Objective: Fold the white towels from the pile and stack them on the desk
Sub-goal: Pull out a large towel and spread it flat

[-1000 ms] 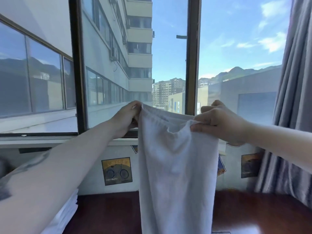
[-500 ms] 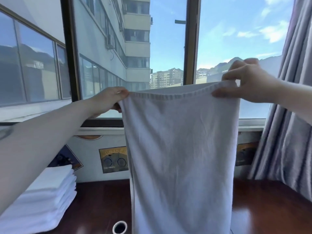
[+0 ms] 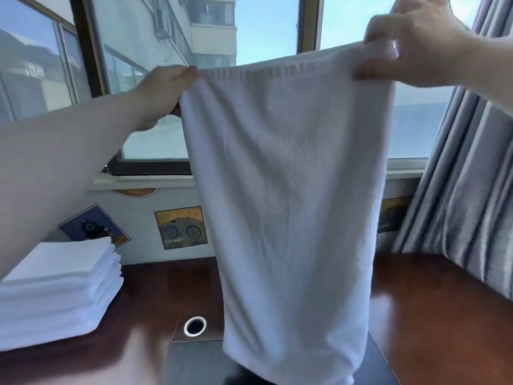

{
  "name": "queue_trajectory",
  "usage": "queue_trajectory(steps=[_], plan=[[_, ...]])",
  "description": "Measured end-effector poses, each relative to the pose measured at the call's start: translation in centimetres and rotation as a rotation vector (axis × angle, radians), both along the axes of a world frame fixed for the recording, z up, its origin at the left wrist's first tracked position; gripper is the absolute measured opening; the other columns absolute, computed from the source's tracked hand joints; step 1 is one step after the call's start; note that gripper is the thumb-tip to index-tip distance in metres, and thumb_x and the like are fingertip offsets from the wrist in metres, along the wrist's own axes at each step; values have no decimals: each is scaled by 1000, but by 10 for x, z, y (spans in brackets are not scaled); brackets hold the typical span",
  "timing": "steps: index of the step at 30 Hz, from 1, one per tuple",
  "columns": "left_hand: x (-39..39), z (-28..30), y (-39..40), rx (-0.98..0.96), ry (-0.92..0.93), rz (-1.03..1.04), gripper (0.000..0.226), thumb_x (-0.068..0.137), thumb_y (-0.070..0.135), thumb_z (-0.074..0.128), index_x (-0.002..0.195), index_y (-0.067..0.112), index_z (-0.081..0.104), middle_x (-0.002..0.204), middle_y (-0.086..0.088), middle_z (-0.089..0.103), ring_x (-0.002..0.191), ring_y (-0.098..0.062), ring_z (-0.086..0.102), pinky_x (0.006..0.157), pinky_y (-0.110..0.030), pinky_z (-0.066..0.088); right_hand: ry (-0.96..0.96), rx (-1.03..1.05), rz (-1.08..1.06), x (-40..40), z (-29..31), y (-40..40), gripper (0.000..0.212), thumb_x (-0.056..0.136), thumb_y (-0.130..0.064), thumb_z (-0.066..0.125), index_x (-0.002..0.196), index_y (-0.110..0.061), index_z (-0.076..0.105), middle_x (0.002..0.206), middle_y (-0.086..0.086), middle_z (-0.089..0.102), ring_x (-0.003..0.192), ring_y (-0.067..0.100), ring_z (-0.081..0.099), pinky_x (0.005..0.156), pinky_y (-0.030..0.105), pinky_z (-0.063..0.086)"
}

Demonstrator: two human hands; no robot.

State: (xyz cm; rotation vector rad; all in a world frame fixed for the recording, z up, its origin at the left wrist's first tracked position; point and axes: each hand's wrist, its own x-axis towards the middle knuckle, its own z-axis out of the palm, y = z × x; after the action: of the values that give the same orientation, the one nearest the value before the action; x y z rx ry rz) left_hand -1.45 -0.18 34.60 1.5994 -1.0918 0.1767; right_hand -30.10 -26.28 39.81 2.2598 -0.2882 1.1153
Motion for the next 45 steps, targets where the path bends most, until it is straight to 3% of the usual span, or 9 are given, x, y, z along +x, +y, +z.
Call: queue_trajectory(steps=[6,10,13,19,22,27,31,37,45], plan=[[8,-12,0,120,134,-67,39,88,66,53,95,28,59,106,-1,55,96,-16,51,89,-28,43,113,75,-129,-1,-22,7,76,69,-74,65,131,-32,54,102,13,61,121,29,42,106,45,20],[10,-22,14,338,85,-242,76,51,60,87,114,22,65,112,3,72,104,-11,68,85,-23,55,125,171,-25,0,-43,9,42,73,-59,71,94,-23,69,90,2,60,113,23,38,99,44,22],[18,-28,22,451,114,-312,53,60,30,90,107,19,69,107,0,74,103,-16,69,78,-19,55,214,374,19,-1,-49,4,35,71,-58,74,89,-30,64,112,-8,46,119,18,32,105,47,19],[28,-44,36,228,382,-389,76,50,28,96,116,6,66,117,-11,70,107,-21,68,82,-25,57,130,895,316,7,-60,-5,26,74,-31,81,83,-10,68,80,6,64,75,20,58,62,29,49],[22,-62,33,67,520,-447,83,38,38,100,111,9,70,114,-9,72,104,-21,69,80,-31,58,-110,1310,585,14,-79,-8,38,66,-26,83,94,-5,69,87,6,69,77,17,67,66,27,61],[5,-96,14,-209,815,-381,36,87,28,67,116,9,66,117,-10,70,107,-23,68,90,-37,51,-452,1756,782,37,-128,-5,37,65,-37,82,95,-18,73,94,2,76,83,17,73,63,26,58],[-4,-107,1,-370,889,-273,21,94,19,63,114,14,65,103,-11,73,87,-24,73,65,-34,59,-573,1500,615,57,-143,-2,17,90,-40,67,99,-25,66,94,-1,70,87,18,65,73,32,53],[-5,-104,10,-231,320,66,10,96,26,62,88,20,62,92,-3,69,84,-15,65,76,-29,50,-469,1226,626,46,-136,-4,10,90,-38,67,82,-33,67,77,-9,71,71,10,62,58,24,45],[0,-118,57,-252,685,-39,32,86,24,71,111,5,68,103,-10,74,90,-21,72,68,-29,57,-29,1336,700,40,-122,0,35,70,-42,75,93,-15,77,91,1,76,77,9,71,61,16,54]])
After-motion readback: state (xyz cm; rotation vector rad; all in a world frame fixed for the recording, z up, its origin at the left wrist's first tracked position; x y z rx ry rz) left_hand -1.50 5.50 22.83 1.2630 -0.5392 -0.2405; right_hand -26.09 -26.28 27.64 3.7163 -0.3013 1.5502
